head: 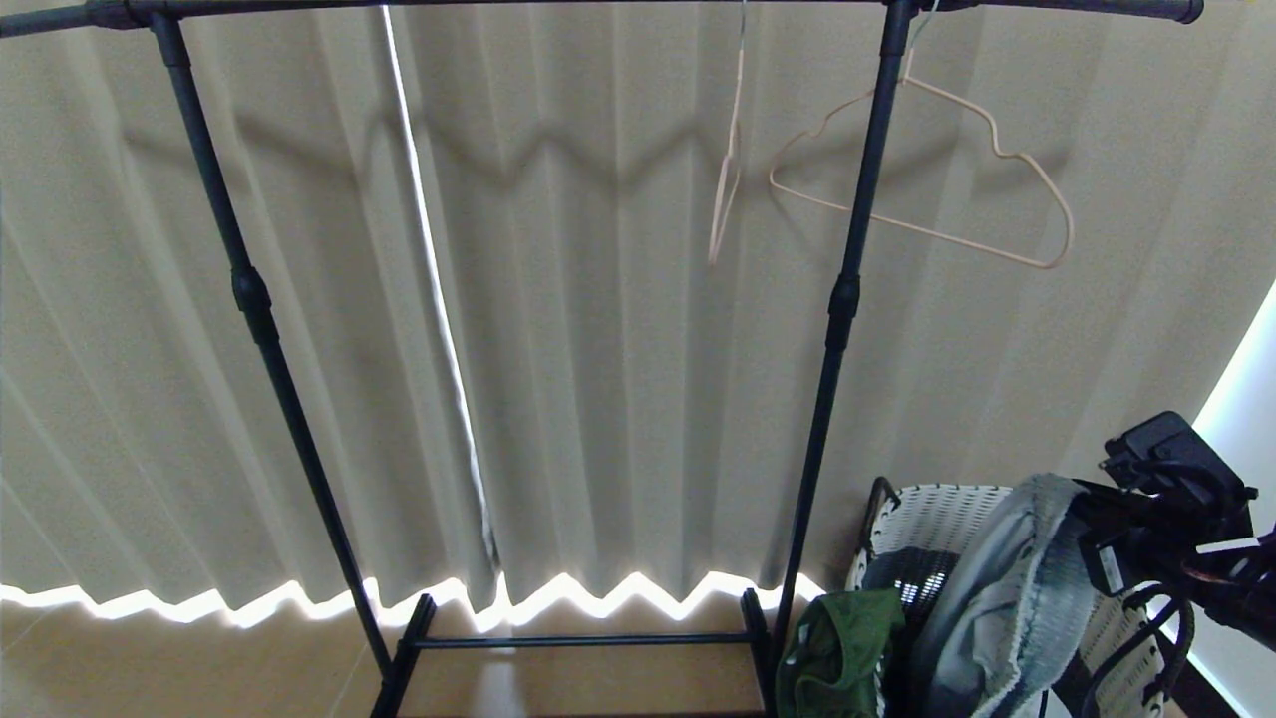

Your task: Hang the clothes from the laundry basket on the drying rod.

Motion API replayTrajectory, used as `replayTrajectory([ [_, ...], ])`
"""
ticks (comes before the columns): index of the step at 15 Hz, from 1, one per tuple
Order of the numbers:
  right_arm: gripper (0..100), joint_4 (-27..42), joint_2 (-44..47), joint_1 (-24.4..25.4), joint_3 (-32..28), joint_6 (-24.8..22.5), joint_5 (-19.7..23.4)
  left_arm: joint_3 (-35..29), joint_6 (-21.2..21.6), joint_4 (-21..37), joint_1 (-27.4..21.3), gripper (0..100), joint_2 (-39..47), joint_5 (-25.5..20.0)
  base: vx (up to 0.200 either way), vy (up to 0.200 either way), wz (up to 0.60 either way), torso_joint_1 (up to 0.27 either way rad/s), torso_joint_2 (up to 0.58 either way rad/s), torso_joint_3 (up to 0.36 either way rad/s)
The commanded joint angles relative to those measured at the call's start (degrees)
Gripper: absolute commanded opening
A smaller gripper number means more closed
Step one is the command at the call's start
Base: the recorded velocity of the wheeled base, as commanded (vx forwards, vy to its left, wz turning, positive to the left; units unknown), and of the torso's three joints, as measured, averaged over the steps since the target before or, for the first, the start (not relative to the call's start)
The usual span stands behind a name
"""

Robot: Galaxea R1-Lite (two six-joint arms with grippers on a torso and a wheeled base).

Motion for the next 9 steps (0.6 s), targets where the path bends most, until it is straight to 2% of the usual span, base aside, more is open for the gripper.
replayTrajectory([
  [1,0,22.06,-11.25,-0.06,-13.88,0.26,0.24,0.08,0.04,0.02,0.01,100,0.02,0.06,0.0,0.0,0.0,0.0,0.0,0.0],
  [2,0,33.23,-14.23,-0.06,-17.48,1.58,0.41,0.08,0.04,0.02,0.01,100,0.02,0.06,-0.2,0.0,0.0,0.002,0.0,0.007],
  [3,0,41.22,-16.08,0.12,-18.54,3.6,0.5,0.08,0.04,0.02,0.01,100,0.02,0.06,-0.2,0.0,0.0,0.017,0.0,-0.002],
  [5,0,43.86,-18.19,2.05,-16.08,4.56,0.5,0.08,0.13,0.02,0.01,100,0.02,0.06,-0.2,0.0,0.0,0.0,0.0,0.005],
  [8,0,43.69,-20.56,2.49,-12.03,4.39,0.59,0.08,0.13,0.02,0.01,100,0.02,0.06,-0.2,0.0,0.0,0.001,0.01,0.004],
  [9,0,43.69,-20.65,4.25,-11.59,4.39,0.24,0.08,0.22,0.02,0.01,100,0.02,0.06,-0.2,0.0,0.0,-0.007,0.0,0.002],
])
